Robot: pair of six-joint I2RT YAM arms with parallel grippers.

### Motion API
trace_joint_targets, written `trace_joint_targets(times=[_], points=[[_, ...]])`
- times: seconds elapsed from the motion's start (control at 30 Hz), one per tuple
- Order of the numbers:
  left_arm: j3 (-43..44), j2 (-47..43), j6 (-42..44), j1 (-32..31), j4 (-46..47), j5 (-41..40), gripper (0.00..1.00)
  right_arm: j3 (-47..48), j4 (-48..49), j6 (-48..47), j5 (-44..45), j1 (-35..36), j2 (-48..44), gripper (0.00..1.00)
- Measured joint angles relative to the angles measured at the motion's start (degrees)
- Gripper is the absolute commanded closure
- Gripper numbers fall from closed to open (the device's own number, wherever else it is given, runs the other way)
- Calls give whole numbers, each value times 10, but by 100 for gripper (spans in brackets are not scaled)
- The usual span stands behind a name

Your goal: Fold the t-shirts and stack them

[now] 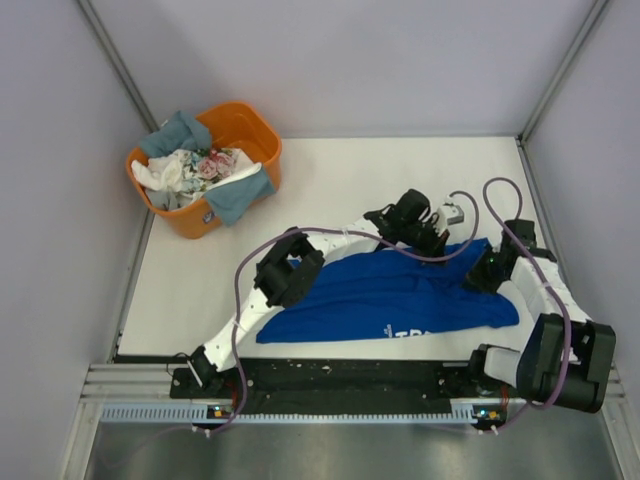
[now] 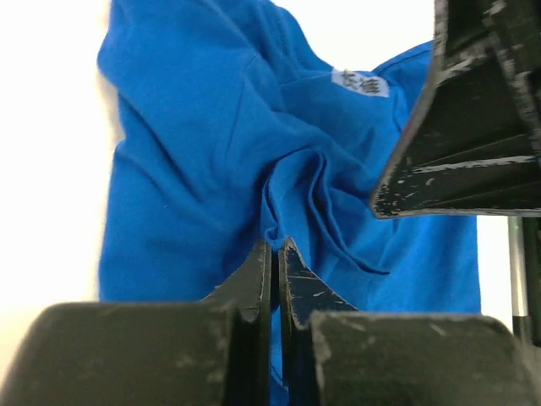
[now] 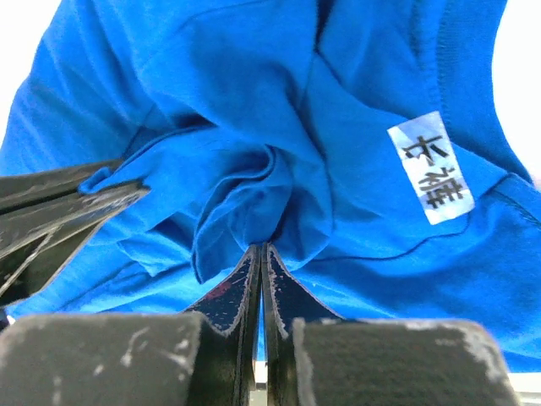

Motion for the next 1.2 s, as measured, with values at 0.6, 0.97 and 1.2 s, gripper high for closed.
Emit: trace_joint_targets(times=[0.6,0.97,1.2], points=[[5,-49,349,10,-275,147,100,10,-23,-20,20,-61,-51,75],[5,-60,698,-1,-476,157,77,10,-47,-22,9,-54,-58,62],[3,-61,769,-8,-508,113,53,11,-60,-16,9,-37,-58,59]])
